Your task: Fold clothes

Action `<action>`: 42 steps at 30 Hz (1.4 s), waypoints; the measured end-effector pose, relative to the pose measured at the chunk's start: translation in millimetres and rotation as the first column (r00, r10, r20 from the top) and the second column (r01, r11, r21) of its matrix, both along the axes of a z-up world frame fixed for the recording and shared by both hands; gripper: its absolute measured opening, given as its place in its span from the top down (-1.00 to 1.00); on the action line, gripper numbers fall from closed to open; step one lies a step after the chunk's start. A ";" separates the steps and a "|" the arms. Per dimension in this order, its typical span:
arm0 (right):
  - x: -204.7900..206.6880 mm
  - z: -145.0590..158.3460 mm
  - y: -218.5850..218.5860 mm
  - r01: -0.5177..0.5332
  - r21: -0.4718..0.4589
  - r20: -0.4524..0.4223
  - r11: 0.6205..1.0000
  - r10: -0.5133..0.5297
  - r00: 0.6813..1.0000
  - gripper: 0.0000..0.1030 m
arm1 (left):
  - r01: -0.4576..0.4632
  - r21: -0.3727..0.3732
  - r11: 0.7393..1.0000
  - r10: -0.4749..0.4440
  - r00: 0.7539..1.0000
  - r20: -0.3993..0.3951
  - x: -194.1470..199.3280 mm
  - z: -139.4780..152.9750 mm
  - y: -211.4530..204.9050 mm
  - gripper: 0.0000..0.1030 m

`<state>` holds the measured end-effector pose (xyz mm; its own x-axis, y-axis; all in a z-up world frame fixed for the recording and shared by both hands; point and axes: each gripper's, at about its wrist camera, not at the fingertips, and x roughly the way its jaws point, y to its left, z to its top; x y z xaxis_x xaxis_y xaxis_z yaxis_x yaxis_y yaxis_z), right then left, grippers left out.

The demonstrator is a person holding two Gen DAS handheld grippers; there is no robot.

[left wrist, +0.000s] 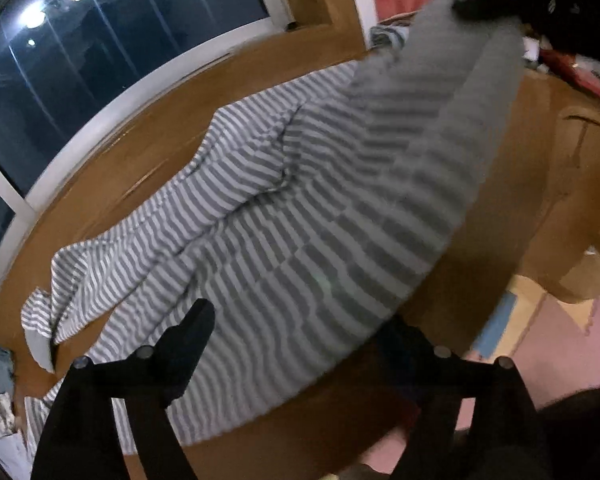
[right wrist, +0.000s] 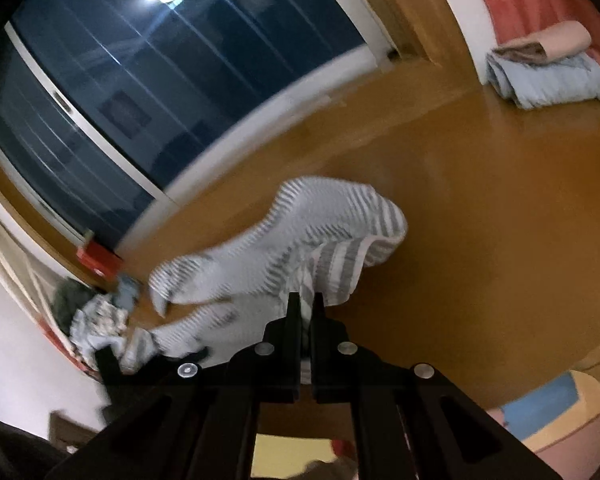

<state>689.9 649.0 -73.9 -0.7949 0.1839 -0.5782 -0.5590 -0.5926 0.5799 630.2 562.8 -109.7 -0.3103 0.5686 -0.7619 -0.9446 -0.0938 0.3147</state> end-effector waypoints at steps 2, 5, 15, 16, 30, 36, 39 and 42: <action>-3.9 11.5 -0.8 -0.013 0.030 -0.008 0.999 0.013 1.000 0.93 | -0.026 0.015 1.000 0.026 0.999 -0.046 -3.2 -3.3 6.6 -0.55; -14.1 27.2 1.0 -0.031 0.095 0.028 0.995 0.029 0.999 0.93 | -0.029 0.043 0.999 0.029 1.000 0.000 -18.2 6.3 12.0 0.39; -95.8 164.5 41.9 -0.053 0.513 0.064 0.857 0.023 0.998 0.94 | -0.124 0.349 0.929 0.148 0.988 -0.042 -85.4 178.9 25.5 0.81; -92.0 179.6 30.1 -0.049 0.576 0.063 0.816 0.015 0.998 0.94 | -0.117 0.362 0.925 0.137 0.990 -0.031 -81.6 190.3 21.4 0.81; 7.8 -82.6 52.6 -0.073 0.346 0.706 0.935 -0.209 0.677 0.93 | 0.241 -0.189 0.952 -0.145 0.899 0.414 38.4 10.1 36.1 0.71; 21.9 -72.6 40.8 -0.034 0.369 0.677 0.929 -0.244 0.694 0.71 | 0.226 -0.136 0.965 -0.148 0.890 0.431 20.2 28.5 31.6 0.09; 28.8 -72.3 38.6 0.004 0.346 0.654 0.938 -0.245 0.716 0.54 | 0.186 -0.130 0.974 -0.112 0.893 0.436 -0.5 32.7 33.8 0.08; 33.4 -69.9 32.6 0.048 0.326 0.622 0.944 -0.252 0.741 0.37 | 0.116 -0.128 0.985 -0.053 0.908 0.416 -15.9 36.8 27.8 0.05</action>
<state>723.3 681.6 -143.8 -0.1932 0.4964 -0.8463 -0.8310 -0.5414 -0.1279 614.3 590.6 -72.9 0.0913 0.4507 -0.8880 -0.9952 0.0097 -0.0974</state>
